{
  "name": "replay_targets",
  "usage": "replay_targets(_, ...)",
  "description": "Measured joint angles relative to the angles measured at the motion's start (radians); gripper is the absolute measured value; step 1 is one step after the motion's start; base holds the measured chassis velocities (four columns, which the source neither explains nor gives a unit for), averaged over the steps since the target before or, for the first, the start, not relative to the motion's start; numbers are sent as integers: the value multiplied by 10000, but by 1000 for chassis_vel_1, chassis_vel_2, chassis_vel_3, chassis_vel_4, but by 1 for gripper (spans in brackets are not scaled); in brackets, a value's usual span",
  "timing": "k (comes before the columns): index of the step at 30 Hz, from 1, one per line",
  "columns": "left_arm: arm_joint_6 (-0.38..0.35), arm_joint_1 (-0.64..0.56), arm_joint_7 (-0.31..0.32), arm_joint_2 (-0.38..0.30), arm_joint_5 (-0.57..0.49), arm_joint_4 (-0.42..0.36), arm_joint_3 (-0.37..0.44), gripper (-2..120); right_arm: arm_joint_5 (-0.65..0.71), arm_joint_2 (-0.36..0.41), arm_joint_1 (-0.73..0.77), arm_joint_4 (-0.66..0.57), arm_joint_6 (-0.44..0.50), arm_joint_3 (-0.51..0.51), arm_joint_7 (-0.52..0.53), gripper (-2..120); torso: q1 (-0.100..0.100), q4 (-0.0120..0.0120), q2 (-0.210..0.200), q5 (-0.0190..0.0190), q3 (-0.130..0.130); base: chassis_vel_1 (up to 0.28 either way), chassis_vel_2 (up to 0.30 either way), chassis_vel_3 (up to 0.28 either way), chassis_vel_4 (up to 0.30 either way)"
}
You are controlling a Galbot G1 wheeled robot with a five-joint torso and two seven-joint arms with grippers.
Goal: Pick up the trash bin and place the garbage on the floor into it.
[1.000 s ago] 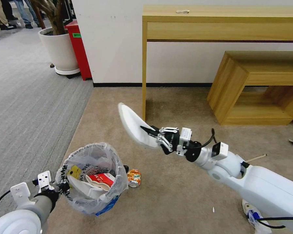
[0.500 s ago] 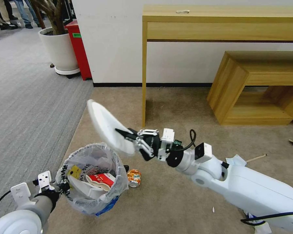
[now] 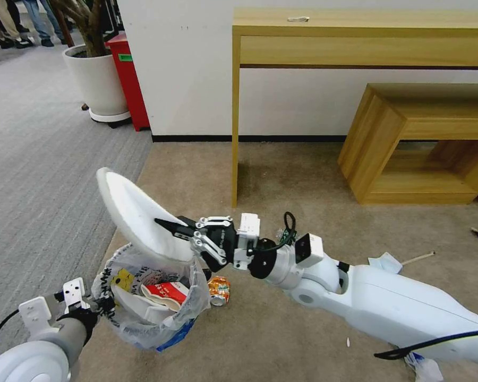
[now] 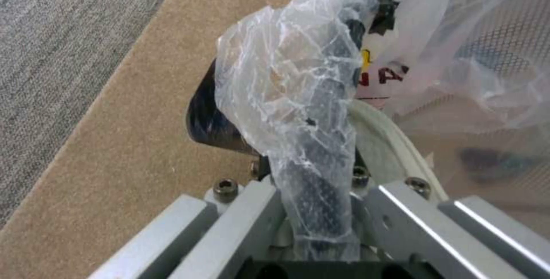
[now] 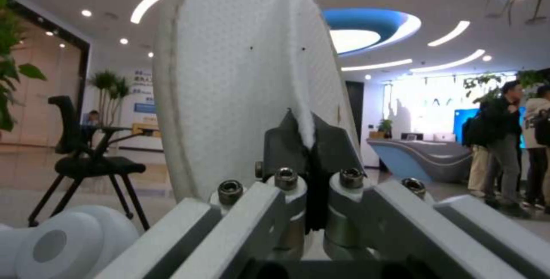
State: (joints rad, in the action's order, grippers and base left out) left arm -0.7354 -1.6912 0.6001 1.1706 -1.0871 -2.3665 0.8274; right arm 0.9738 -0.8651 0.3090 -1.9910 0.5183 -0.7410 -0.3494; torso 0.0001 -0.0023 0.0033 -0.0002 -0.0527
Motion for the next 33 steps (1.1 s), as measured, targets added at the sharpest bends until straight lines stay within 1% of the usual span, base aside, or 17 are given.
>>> replay_targets(10, 0, -9, 117, -130, -284, -230, 116, 1, -34, -494, -465, 655, 103, -810, 47, 0, 0, 0, -1, 1, 0, 0, 0, 0, 0)
replay_targets(18, 0, -71, 142, -219, -416, -374, 219, 1, -157, -824, -511, 1231, 231, -1338, -47, 0, 0, 0, -1, 0, 0, 0, 0, 0, 0)
replay_targets(33, 0, -213, 177, -229, -492, -643, 279, 1, -446, -1283, -195, 1936, 410, -1793, -93, 0, -1, 0, 0, 0, 0, 0, 0, 0, 0)
